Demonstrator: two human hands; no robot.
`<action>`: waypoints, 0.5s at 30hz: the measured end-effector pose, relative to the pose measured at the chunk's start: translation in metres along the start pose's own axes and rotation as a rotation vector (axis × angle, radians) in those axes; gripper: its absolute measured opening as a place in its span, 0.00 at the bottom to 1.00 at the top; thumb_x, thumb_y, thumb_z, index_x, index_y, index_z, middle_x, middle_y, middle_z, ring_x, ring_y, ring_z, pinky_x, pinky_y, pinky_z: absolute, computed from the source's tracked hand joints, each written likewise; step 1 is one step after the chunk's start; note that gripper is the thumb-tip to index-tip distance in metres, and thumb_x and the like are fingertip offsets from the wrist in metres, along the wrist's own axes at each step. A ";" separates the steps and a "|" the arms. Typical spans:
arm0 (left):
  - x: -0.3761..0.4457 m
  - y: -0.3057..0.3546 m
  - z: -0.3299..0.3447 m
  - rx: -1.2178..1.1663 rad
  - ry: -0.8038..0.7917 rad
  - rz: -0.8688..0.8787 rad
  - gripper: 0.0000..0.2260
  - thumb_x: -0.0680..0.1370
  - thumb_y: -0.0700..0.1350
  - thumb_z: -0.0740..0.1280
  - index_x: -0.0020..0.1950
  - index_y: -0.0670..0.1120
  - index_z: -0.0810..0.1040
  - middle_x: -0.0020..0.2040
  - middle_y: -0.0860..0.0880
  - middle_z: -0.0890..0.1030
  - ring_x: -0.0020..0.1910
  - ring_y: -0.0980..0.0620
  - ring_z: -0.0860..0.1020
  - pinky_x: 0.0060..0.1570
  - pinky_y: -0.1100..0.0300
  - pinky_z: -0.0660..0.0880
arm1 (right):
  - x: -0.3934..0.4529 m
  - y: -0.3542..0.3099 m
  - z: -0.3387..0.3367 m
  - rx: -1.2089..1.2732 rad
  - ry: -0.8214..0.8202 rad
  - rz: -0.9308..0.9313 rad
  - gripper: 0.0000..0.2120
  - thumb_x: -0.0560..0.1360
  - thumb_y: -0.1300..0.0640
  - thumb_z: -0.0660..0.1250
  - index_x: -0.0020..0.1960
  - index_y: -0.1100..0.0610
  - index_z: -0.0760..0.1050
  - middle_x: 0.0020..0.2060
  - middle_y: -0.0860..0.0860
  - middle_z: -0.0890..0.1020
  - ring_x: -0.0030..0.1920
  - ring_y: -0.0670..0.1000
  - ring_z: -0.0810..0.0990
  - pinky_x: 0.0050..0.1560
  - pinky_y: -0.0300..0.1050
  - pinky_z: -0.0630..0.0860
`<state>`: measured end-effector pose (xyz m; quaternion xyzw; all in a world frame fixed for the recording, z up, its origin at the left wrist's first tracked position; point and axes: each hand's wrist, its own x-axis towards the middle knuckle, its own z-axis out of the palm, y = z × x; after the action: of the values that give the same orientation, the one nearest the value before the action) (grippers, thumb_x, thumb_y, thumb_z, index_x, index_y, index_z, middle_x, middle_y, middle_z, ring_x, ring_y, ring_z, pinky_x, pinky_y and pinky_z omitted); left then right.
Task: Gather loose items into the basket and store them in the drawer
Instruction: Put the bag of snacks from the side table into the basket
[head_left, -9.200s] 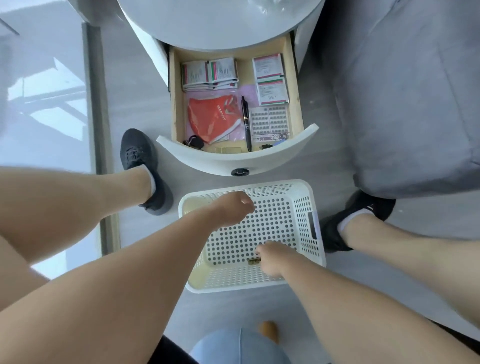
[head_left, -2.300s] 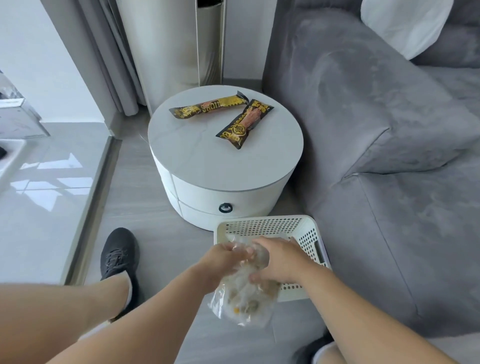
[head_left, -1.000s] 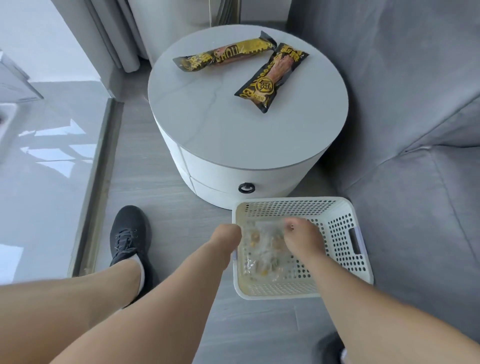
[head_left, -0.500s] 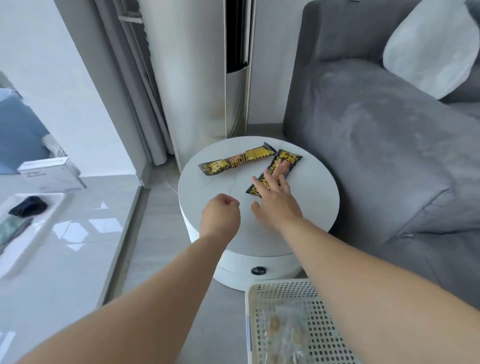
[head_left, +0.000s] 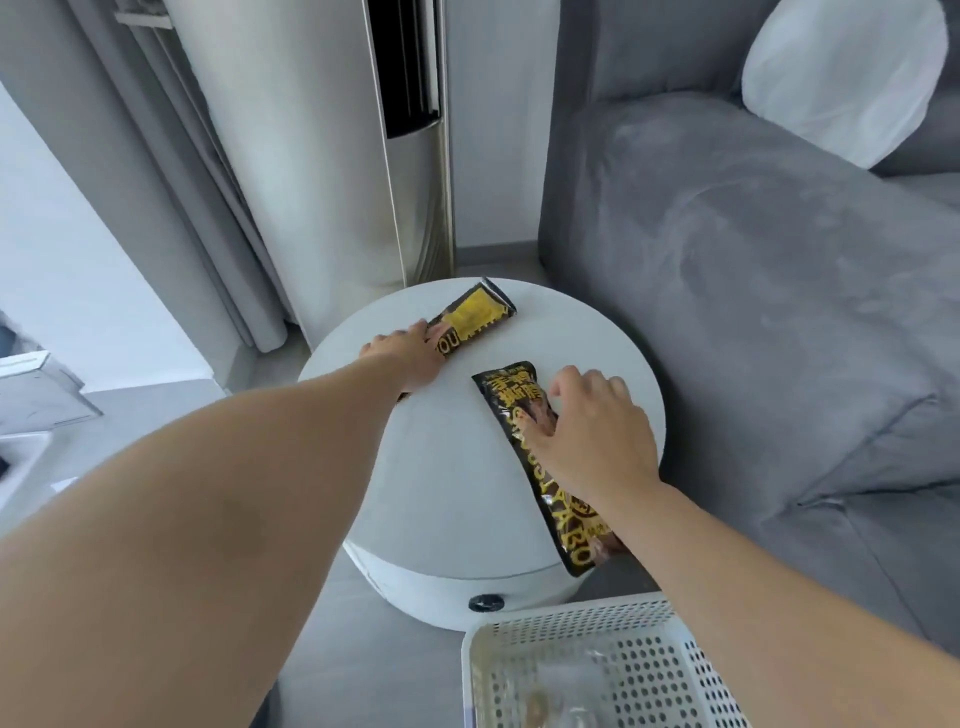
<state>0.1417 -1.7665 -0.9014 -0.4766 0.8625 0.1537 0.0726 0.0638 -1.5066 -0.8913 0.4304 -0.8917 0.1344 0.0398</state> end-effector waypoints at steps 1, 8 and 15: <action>-0.001 0.002 0.005 0.035 0.023 0.016 0.27 0.83 0.56 0.57 0.81 0.52 0.58 0.77 0.43 0.67 0.76 0.38 0.65 0.70 0.41 0.65 | 0.003 0.000 0.000 0.056 -0.117 0.024 0.26 0.77 0.34 0.64 0.65 0.50 0.69 0.57 0.51 0.77 0.59 0.56 0.74 0.53 0.55 0.78; -0.073 0.005 0.024 -0.156 0.007 -0.046 0.27 0.77 0.58 0.69 0.67 0.42 0.71 0.54 0.45 0.79 0.52 0.42 0.80 0.44 0.53 0.73 | -0.052 -0.005 0.021 0.049 -0.112 0.162 0.27 0.79 0.33 0.64 0.63 0.55 0.72 0.56 0.53 0.79 0.57 0.57 0.79 0.48 0.52 0.78; -0.224 0.033 0.034 -0.411 -0.279 0.314 0.23 0.74 0.60 0.75 0.61 0.51 0.73 0.50 0.49 0.80 0.45 0.50 0.79 0.40 0.56 0.72 | -0.158 0.035 0.006 0.777 0.054 0.930 0.17 0.78 0.45 0.67 0.60 0.57 0.73 0.43 0.49 0.78 0.44 0.57 0.80 0.42 0.50 0.71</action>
<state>0.2334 -1.5593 -0.8662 -0.3162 0.8582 0.3986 0.0677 0.1356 -1.3679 -0.9334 -0.0251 -0.8707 0.4642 -0.1607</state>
